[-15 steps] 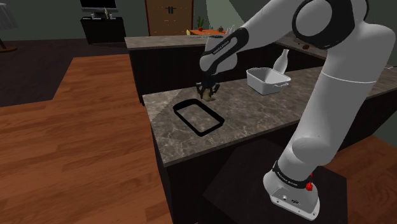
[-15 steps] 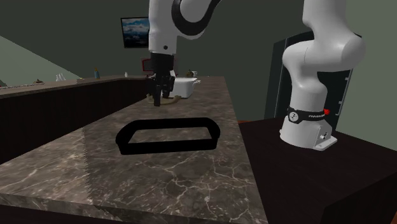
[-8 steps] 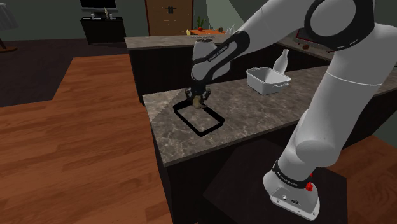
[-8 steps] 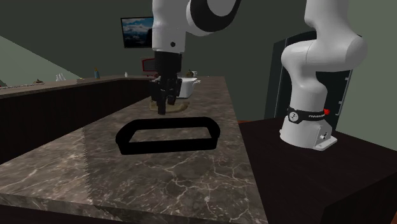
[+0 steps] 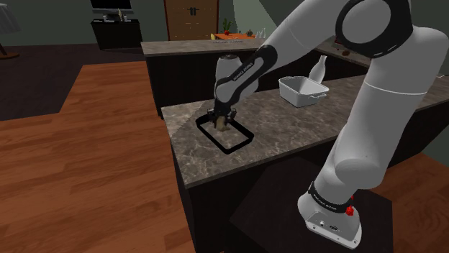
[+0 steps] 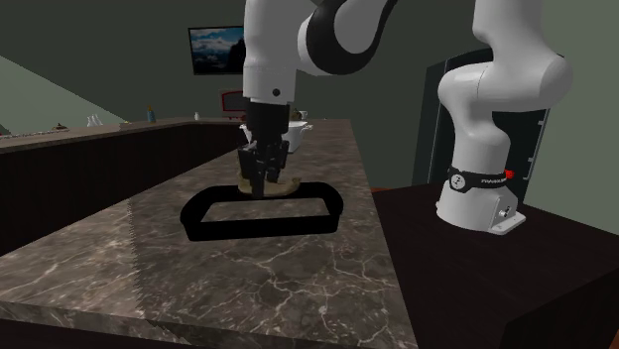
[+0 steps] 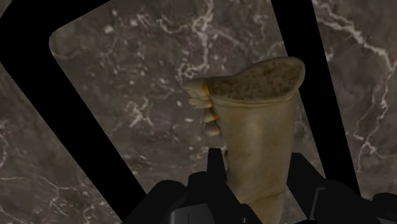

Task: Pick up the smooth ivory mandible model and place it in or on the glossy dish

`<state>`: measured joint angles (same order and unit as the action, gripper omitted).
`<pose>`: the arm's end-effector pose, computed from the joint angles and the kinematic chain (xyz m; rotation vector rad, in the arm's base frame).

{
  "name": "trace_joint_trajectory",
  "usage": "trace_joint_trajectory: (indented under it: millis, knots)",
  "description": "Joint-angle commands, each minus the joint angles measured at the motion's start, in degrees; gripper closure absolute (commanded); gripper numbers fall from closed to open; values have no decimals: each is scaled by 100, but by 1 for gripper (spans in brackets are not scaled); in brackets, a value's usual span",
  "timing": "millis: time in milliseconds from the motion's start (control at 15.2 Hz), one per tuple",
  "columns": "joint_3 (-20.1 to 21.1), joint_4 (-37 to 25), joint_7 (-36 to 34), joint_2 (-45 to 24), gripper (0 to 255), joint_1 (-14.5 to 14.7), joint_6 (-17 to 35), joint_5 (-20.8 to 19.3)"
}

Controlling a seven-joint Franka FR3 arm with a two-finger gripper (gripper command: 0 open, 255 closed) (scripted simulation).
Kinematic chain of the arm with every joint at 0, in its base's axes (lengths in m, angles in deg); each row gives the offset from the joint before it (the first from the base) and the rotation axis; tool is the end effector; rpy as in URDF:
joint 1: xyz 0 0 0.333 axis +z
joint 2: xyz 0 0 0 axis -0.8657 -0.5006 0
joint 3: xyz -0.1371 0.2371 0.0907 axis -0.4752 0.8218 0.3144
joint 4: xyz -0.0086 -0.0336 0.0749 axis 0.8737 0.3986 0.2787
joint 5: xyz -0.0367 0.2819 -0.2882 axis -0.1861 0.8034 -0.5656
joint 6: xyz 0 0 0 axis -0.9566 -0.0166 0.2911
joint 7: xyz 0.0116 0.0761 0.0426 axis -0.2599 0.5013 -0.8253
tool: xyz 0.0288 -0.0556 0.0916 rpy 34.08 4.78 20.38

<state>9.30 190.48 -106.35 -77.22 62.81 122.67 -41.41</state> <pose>0.5200 -0.0454 0.2550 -2.9160 1.1473 -0.1481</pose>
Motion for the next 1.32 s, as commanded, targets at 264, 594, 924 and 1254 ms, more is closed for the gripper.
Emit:
trace_joint_trajectory:
  millis: [264, 594, 924, 1254]
  knots:
    - [18, 35, 42, -356, 255, -10, 392, 75]
    - [19, 34, 43, -357, 255, -11, 392, 75]
    - [19, 34, 42, -357, 0, -11, 392, 75]
    - [-1, 24, -12, -2, 0, 10, 30, -2]
